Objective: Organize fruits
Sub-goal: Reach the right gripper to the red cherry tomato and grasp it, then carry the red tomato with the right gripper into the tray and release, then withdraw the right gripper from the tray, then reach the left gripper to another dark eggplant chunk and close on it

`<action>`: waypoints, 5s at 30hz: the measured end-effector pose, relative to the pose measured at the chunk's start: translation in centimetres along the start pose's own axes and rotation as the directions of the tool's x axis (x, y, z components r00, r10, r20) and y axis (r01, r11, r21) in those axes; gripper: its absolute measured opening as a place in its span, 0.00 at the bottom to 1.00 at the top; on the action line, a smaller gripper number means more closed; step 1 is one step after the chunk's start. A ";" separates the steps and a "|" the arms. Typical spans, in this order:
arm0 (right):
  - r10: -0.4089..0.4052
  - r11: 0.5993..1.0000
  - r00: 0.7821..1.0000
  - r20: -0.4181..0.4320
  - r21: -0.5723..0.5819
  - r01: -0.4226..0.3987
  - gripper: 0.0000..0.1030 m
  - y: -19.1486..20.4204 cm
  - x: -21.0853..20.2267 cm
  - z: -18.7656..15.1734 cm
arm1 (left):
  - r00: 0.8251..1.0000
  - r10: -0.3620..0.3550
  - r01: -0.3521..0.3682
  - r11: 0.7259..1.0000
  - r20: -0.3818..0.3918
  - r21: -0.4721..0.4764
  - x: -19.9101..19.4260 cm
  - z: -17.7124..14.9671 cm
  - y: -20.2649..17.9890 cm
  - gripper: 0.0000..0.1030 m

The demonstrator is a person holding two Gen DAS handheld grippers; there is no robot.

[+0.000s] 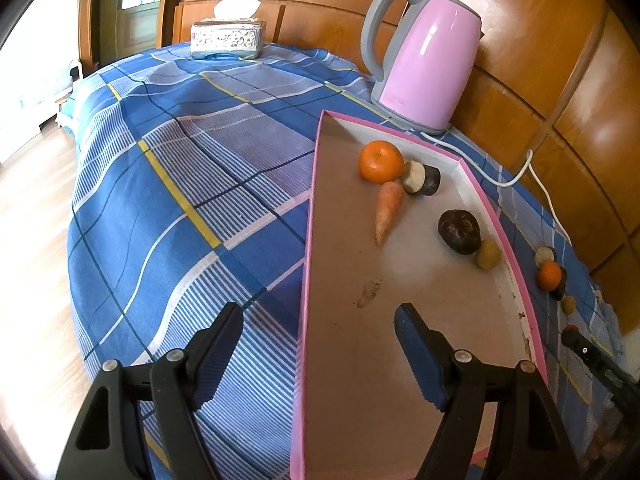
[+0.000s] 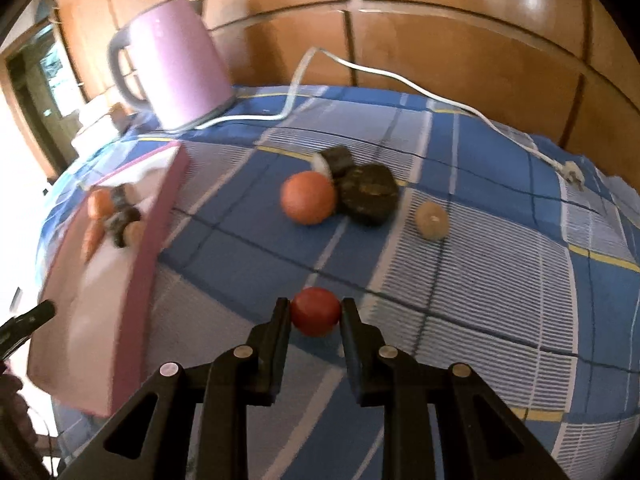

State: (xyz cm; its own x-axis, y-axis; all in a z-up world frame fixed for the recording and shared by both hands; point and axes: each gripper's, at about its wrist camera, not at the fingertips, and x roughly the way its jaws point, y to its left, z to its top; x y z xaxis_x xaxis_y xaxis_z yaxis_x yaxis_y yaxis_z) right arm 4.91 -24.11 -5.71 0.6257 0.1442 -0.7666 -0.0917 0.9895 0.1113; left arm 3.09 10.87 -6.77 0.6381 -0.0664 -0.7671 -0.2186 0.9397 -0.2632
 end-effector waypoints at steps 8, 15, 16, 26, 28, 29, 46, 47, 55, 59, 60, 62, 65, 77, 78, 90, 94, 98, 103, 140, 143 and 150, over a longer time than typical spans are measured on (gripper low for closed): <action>0.149 0.981 0.988 0.033 -0.132 -0.143 0.24 5.3 -2.3 0.8 | 1.000 -0.005 0.005 1.000 0.004 -0.004 -0.2 0.0 0.1 0.77; 0.249 0.940 0.969 0.007 -0.243 -0.240 0.24 10.7 -2.2 1.8 | 1.000 -0.008 0.008 1.000 0.007 -0.008 -0.4 0.0 0.2 0.77; 0.256 0.935 0.967 -0.001 -0.253 -0.248 0.24 11.3 -1.8 1.9 | 1.000 -0.008 0.008 1.000 0.006 -0.009 -0.3 0.0 0.2 0.77; 0.218 0.936 0.975 -0.050 -0.274 -0.223 0.31 13.7 1.3 2.1 | 1.000 -0.004 0.004 1.000 -0.002 -0.023 0.0 0.1 0.6 0.77; 0.213 0.939 0.976 -0.041 -0.267 -0.216 0.31 13.1 0.9 1.9 | 1.000 -0.004 0.004 1.000 -0.001 -0.023 0.0 0.1 0.6 0.77; 0.213 0.943 0.977 -0.034 -0.256 -0.214 0.31 12.8 0.7 1.9 | 1.000 -0.004 0.004 1.000 0.000 -0.023 0.0 0.1 0.6 0.77; -0.076 0.996 0.996 0.055 0.045 0.073 0.35 0.1 -3.3 -1.2 | 1.000 -0.014 0.014 1.000 0.014 -0.005 -0.6 0.2 0.1 0.77; -0.098 0.993 0.994 0.053 0.064 0.094 0.35 -0.8 -3.5 -1.5 | 1.000 -0.014 0.014 1.000 0.014 -0.004 -0.6 0.2 0.0 0.77; -0.283 0.940 0.959 0.027 0.205 0.272 0.35 -7.0 -5.1 -4.4 | 1.000 -0.013 0.013 1.000 0.016 0.008 -0.7 0.1 -0.3 0.77; -0.361 0.897 0.933 0.008 0.276 0.344 0.35 -9.5 -5.5 -5.7 | 1.000 -0.012 0.012 1.000 0.019 0.013 -0.9 0.0 -0.4 0.77; -0.376 0.886 0.927 0.003 0.293 0.358 0.35 -10.0 -5.5 -5.8 | 1.000 -0.012 0.011 1.000 0.019 0.013 -0.9 0.0 -0.4 0.77; -0.410 0.860 0.912 -0.006 0.329 0.389 0.35 -11.2 -6.0 -6.4 | 1.000 -0.011 0.011 1.000 0.017 0.016 -0.8 0.0 -0.5 0.77; -0.462 0.821 0.887 -0.014 0.371 0.434 0.35 -12.6 -6.5 -6.9 | 1.000 -0.011 0.011 1.000 0.018 0.019 -0.9 0.0 -0.6 0.77; -0.614 0.632 0.783 -0.098 0.533 0.563 0.39 -17.7 -7.8 -10.2 | 0.998 -0.019 0.017 0.999 0.052 0.048 -1.8 0.7 -1.1 0.77; -0.621 0.632 0.778 -0.092 0.527 0.568 0.40 -17.5 -7.8 -10.3 | 0.998 -0.023 0.020 0.998 0.057 0.056 -1.9 0.9 -1.3 0.77; -0.631 0.631 0.772 -0.074 0.529 0.567 0.43 -17.5 -7.5 -10.5 | 0.987 -0.159 0.147 0.961 0.031 0.232 -3.3 3.4 -7.7 0.77; -0.632 0.631 0.771 -0.073 0.528 0.568 0.43 -17.5 -7.4 -10.4 | 0.979 -0.203 0.195 0.939 0.000 0.285 -3.1 4.2 -10.4 0.77; -0.633 0.632 0.771 -0.072 0.528 0.568 0.44 -17.5 -7.4 -10.4 | 0.968 -0.249 0.243 0.907 -0.029 0.343 -2.8 5.1 -13.4 0.77; -0.635 0.631 0.769 -0.072 0.526 0.570 0.45 -17.5 -7.3 -10.3 | 0.953 -0.288 0.299 0.870 -0.090 0.393 -1.6 6.1 -16.8 0.76; -0.653 0.627 0.754 -0.073 0.507 0.592 0.46 -17.5 -6.9 -10.2 | 0.795 -0.340 0.547 0.760 -0.502 0.351 15.1 6.6 -32.2 0.53; -0.654 0.627 0.753 -0.073 0.506 0.593 0.46 -17.4 -6.9 -10.2 | 0.786 -0.367 0.559 0.766 -0.498 0.317 15.4 6.8 -31.8 0.41; -0.659 0.625 0.749 -0.074 0.500 0.599 0.46 -17.4 -6.8 -10.2 | 0.780 -0.407 0.574 0.767 -0.476 0.285 14.6 7.3 -30.6 0.41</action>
State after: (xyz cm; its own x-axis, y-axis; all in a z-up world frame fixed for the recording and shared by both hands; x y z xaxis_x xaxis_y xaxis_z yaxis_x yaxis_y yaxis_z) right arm -5.71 -42.28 -8.89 0.4717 -0.5437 -0.6942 0.7051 0.7053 -0.0733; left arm 24.53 -16.44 -5.64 0.2355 -0.5939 -0.7693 0.4093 0.7786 -0.4757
